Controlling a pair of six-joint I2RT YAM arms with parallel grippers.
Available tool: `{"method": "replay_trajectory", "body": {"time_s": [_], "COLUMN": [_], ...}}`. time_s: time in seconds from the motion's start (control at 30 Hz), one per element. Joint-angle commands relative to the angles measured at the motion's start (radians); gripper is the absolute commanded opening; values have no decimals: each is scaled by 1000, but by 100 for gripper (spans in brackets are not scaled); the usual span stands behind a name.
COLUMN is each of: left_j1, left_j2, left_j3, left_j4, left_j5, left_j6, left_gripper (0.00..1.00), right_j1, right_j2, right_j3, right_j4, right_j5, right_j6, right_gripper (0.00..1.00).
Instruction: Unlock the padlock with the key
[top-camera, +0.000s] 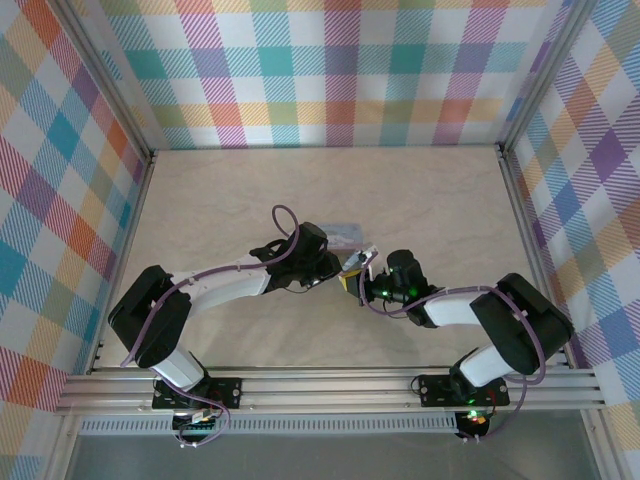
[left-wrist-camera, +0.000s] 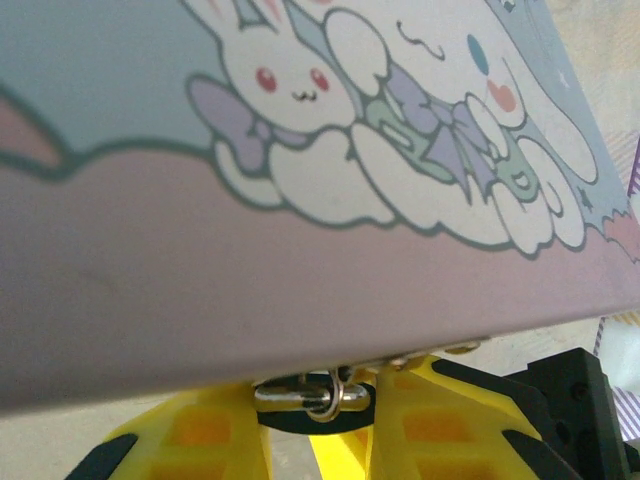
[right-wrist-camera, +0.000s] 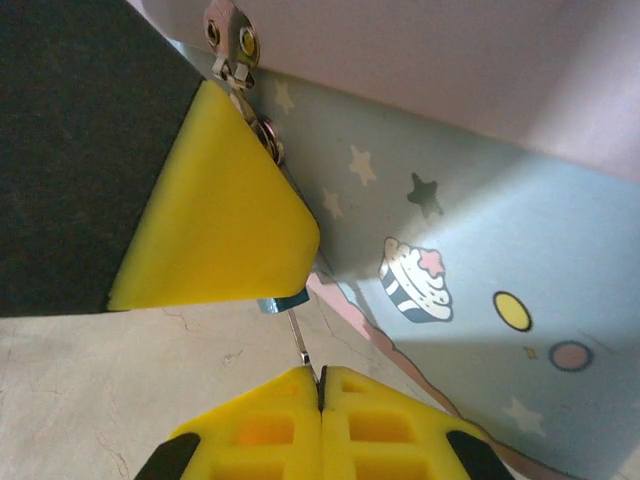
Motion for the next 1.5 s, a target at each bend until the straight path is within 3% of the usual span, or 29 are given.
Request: {"method": "replay_trajectory", "body": {"time_s": [0.0, 0.2, 0.53, 1.47], "left_j1": [-32, -33, -34, -37], "left_j2": [9, 15, 12, 32], "left_j3": [34, 12, 29, 42], "left_j4": [-28, -12, -42, -37], "left_j5": [101, 68, 60, 89], "left_j6": [9, 21, 41, 31], "left_gripper": [0, 0, 0, 0], "right_j1": [-15, -16, -23, -25], "right_j2": [9, -10, -56, -25], "right_j3": [48, 45, 39, 108], "right_j4": [143, 143, 36, 72], "right_j5": [46, 15, 55, 28], "right_j6": [20, 66, 8, 8], "right_gripper": [0, 0, 0, 0]}}
